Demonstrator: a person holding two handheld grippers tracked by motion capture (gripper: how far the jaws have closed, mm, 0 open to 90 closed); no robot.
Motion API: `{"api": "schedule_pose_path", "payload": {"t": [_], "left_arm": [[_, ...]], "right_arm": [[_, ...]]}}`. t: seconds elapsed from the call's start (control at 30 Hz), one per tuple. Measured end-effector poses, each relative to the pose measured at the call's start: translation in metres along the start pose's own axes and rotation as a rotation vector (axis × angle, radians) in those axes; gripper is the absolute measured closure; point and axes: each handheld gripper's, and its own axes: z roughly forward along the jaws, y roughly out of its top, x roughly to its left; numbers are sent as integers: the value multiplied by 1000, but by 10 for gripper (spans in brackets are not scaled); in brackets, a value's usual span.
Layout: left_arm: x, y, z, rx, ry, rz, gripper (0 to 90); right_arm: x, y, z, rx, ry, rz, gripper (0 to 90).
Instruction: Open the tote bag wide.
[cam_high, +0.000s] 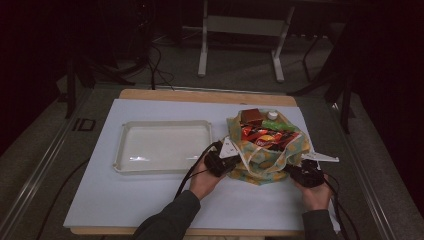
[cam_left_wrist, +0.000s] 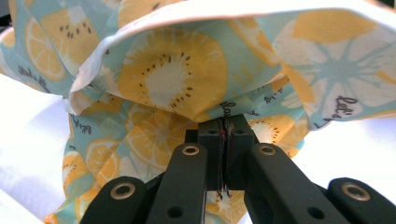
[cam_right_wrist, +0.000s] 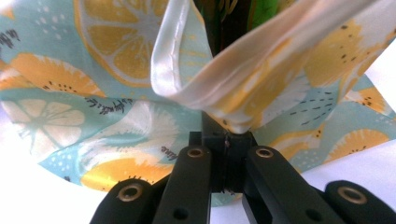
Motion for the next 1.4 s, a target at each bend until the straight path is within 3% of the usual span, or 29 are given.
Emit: {"api": "schedule_pose_path", "payload": {"t": [0.07, 0.17, 0.3, 0.6, 0.8, 0.9, 0.97, 1.0, 1.03, 1.1, 1.23, 1.3, 1.4], "left_arm": [[0, -1, 3, 12, 3, -1, 876], [3, -4, 6, 27, 20, 6, 879], [9, -9, 8, 35, 31, -35, 882], [10, -11, 7, 41, 41, -38, 881], [10, -11, 6, 39, 41, -33, 881], [9, -11, 7, 36, 39, -35, 881], [9, -11, 7, 36, 39, -35, 881], [8, -10, 7, 29, 31, -39, 881], [8, -10, 7, 26, 29, -43, 881], [9, -10, 6, 20, 24, -51, 881], [13, -10, 3, 12, 15, -71, 881], [13, -10, 2, 9, 15, -73, 880], [13, -10, 2, 8, 14, -71, 879]], "right_arm": [[-1, 0, -4, -14, 17, -6, 889], [-3, 2, -14, -41, 37, 2, 712], [-5, 4, -27, -64, 47, 7, 565], [7, 11, -40, -54, 32, -68, 394], [7, 18, -46, -106, -9, -39, 304], [7, 20, -47, -132, -34, -55, 409], [7, 20, -46, -146, -40, -52, 409], [6, 20, -45, -161, -34, -50, 639], [7, 19, -45, -162, -20, -60, 743], [8, 19, -45, -160, -21, -71, 855], [4, 13, -40, -125, -15, -68, 898], [1, 9, -36, -86, -29, -78, 899], [-4, 2, -27, -30, -11, -77, 900]]}}
